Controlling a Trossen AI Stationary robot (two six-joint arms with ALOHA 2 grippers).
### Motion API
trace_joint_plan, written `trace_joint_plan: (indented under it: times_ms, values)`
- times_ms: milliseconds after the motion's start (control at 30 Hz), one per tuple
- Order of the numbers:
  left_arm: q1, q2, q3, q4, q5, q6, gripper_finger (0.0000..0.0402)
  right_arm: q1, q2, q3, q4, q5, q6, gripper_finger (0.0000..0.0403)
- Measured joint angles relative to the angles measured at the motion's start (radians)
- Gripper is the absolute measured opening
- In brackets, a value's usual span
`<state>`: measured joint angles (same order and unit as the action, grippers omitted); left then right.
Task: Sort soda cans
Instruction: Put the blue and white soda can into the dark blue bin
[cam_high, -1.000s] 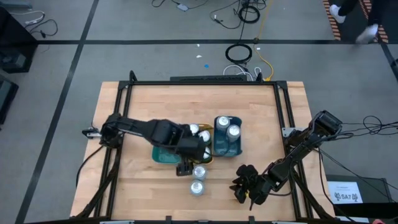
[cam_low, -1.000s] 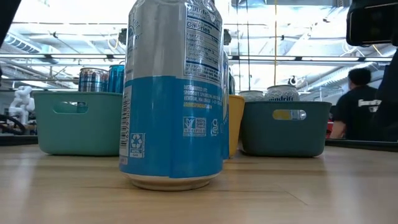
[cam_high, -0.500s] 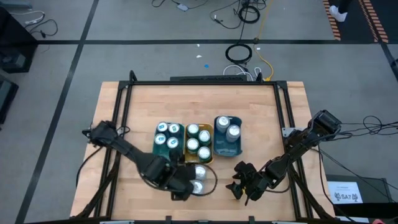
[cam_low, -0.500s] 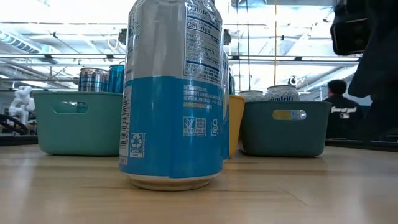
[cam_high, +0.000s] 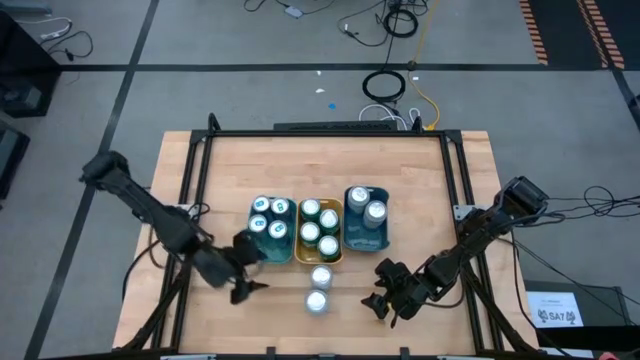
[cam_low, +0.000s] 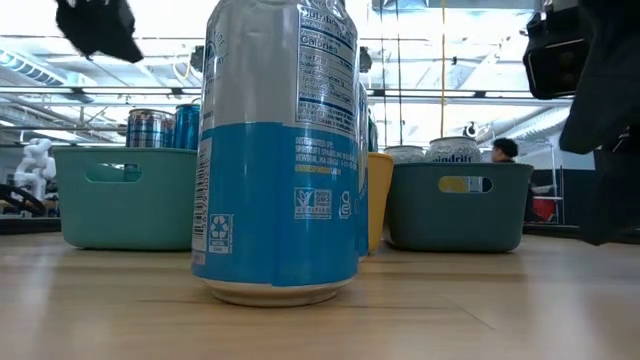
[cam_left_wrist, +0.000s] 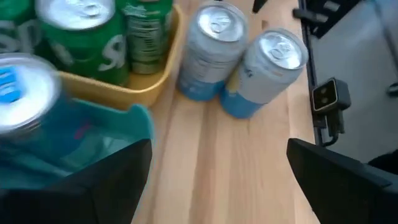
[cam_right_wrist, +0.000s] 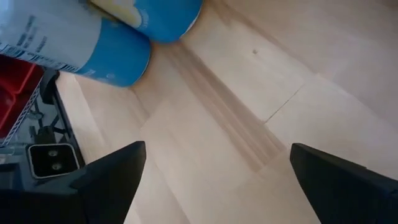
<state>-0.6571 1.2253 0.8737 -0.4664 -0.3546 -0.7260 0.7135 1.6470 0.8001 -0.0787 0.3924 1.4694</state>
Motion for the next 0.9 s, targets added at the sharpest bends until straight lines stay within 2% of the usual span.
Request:
trace_joint_plan:
  times_ms: [133, 300, 400, 567, 700, 900]
  values:
    - [0.0, -0.151, -0.136, 0.059, -0.002, -0.001, 0.0382, -0.019, 0.0, 0.003, 0.031, 0.049, -0.084, 0.0393]
    - [0.0, -0.261, -0.168, 0.05, 0.005, 0.042, 0.0382, -0.042, 0.0, 0.121, 0.009, 0.156, -0.235, 0.0393]
    - [0.0, -0.297, -0.168, 0.046, 0.007, 0.098, 0.0382, -0.073, 0.001, 0.279, -0.226, 0.166, -0.3, 0.0393]
    - [0.0, -0.34, -0.168, -0.052, 0.01, 0.143, 0.0382, -0.136, 0.026, 0.597, -0.724, 0.196, -0.253, 0.0393]
    - [0.0, -0.378, -0.169, -0.117, 0.005, 0.223, 0.0382, -0.198, 0.081, 0.785, -0.865, 0.174, -0.218, 0.0393]
    - [0.001, -0.514, -0.194, -0.114, 0.003, 0.372, 0.0382, -0.263, 0.269, 1.008, -1.028, 0.098, -0.177, 0.0393]
